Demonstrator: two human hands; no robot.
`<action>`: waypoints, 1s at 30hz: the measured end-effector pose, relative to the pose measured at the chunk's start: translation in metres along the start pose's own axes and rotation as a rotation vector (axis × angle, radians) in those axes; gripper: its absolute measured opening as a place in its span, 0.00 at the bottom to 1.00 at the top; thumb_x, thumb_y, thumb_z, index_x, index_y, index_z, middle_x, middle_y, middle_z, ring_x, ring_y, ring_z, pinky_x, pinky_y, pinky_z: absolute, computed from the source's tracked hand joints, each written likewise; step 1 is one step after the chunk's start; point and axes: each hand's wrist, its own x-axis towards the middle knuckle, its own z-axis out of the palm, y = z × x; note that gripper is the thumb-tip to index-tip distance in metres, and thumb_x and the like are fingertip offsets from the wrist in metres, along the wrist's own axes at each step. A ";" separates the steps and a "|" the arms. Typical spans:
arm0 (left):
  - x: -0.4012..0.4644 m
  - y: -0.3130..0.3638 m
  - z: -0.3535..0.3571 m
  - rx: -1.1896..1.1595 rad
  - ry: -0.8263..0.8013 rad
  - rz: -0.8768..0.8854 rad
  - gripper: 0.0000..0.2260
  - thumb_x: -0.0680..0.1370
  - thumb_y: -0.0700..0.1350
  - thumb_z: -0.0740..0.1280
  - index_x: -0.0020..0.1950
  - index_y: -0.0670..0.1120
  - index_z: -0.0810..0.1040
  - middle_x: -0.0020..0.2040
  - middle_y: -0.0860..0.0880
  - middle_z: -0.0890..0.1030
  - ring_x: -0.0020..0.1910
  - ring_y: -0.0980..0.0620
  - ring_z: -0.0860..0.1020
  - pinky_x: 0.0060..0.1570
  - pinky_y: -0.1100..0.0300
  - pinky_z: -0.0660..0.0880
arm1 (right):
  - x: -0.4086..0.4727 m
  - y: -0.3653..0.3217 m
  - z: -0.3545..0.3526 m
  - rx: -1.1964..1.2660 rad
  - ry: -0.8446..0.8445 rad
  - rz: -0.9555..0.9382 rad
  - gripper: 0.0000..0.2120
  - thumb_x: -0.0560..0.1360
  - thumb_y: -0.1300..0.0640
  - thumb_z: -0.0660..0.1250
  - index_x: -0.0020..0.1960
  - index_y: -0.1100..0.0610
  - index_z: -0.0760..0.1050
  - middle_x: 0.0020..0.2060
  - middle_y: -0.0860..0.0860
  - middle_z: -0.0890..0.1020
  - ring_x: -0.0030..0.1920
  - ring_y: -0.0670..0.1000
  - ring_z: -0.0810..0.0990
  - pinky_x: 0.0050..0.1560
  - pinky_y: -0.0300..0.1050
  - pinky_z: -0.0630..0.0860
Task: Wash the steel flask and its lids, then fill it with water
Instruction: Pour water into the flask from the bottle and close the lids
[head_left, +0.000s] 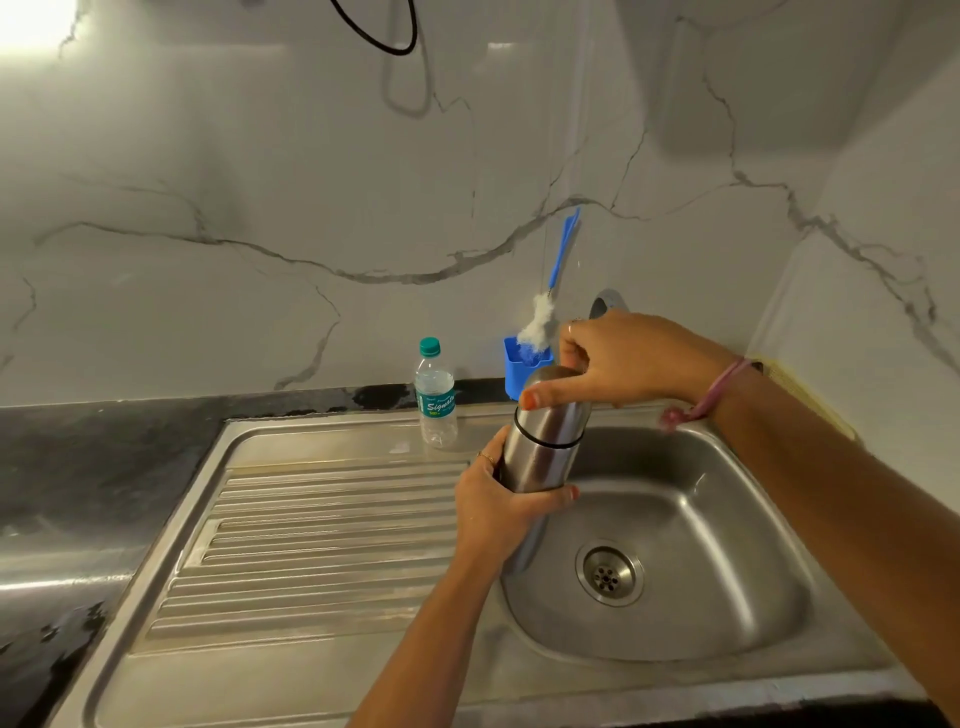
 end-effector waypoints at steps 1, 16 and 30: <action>0.000 0.000 0.000 0.003 -0.002 0.003 0.31 0.61 0.45 0.84 0.58 0.59 0.75 0.49 0.59 0.81 0.47 0.66 0.78 0.41 0.73 0.75 | -0.001 0.002 -0.004 0.094 -0.076 0.016 0.39 0.61 0.23 0.55 0.53 0.53 0.74 0.40 0.48 0.78 0.37 0.45 0.74 0.39 0.40 0.71; 0.001 -0.008 0.000 0.019 -0.003 -0.001 0.32 0.60 0.49 0.84 0.61 0.56 0.76 0.51 0.58 0.82 0.48 0.62 0.80 0.45 0.65 0.79 | -0.003 0.004 0.002 0.070 -0.179 -0.177 0.41 0.63 0.24 0.59 0.69 0.45 0.66 0.57 0.42 0.76 0.52 0.45 0.77 0.53 0.43 0.76; -0.006 -0.007 0.002 -0.022 -0.068 -0.038 0.32 0.61 0.45 0.84 0.62 0.56 0.76 0.51 0.56 0.83 0.50 0.57 0.81 0.49 0.60 0.81 | -0.008 0.015 -0.005 0.146 -0.358 -0.102 0.44 0.62 0.28 0.68 0.74 0.40 0.59 0.62 0.44 0.76 0.54 0.41 0.76 0.54 0.35 0.70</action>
